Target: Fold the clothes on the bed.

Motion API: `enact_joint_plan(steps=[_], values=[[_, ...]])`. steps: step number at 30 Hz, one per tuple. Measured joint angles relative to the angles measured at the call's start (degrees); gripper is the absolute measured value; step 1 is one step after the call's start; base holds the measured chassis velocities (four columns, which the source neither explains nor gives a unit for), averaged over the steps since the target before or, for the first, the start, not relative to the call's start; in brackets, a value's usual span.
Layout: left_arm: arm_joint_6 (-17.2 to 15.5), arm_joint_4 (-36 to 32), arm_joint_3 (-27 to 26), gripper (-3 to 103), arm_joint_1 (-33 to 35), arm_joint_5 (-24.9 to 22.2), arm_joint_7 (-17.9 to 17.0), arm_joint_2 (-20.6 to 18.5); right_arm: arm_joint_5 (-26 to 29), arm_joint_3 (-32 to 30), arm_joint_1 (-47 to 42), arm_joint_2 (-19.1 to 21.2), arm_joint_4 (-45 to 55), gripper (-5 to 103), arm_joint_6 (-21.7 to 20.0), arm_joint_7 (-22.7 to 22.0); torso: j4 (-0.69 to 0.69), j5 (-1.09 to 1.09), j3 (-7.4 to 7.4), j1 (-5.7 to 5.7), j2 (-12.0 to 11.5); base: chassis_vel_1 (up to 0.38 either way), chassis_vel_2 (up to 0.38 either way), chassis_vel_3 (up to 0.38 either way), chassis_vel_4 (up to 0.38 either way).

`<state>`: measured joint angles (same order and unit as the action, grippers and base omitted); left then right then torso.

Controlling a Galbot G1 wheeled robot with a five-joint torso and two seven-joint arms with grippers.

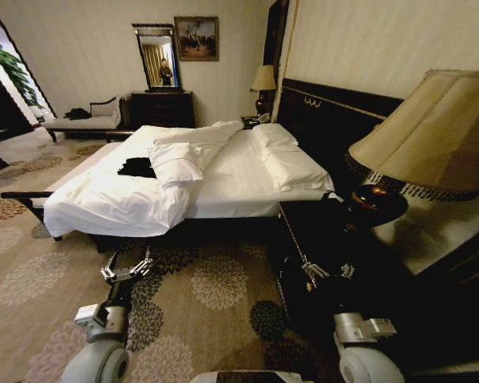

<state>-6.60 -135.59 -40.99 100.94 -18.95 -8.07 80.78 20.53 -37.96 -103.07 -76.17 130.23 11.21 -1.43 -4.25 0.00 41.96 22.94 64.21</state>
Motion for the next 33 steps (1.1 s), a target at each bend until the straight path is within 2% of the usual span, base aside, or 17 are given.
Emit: enact_joint_plan(steps=[8, 17, 33], values=[[0.19, 0.63, -1.04, 100, -0.54, -0.22, 0.10, -0.86, -0.29, -0.41, -0.46, 0.83, 0.61, 100, -0.57, 0.98, 0.00, 0.00, 0.00, 0.00, 0.00, 0.000, 0.000, 0.000, 0.000], [0.28, 0.17, 0.17, 100, 0.12, 0.75, 0.13, -0.77, -0.34, -0.62, -0.62, 1.49, 0.49, 100, 0.03, 2.84, -0.01, 0.00, 0.00, 0.00, 0.00, -0.012, 0.011, 0.009, -0.009], [0.34, -0.22, -0.42, 100, 0.54, 0.80, 0.19, -1.01, 0.62, -0.55, 0.47, 1.44, -0.91, 100, 0.80, 3.69, -0.01, 0.00, 0.00, 0.00, 0.00, -0.042, 0.053, 0.046, -0.050]])
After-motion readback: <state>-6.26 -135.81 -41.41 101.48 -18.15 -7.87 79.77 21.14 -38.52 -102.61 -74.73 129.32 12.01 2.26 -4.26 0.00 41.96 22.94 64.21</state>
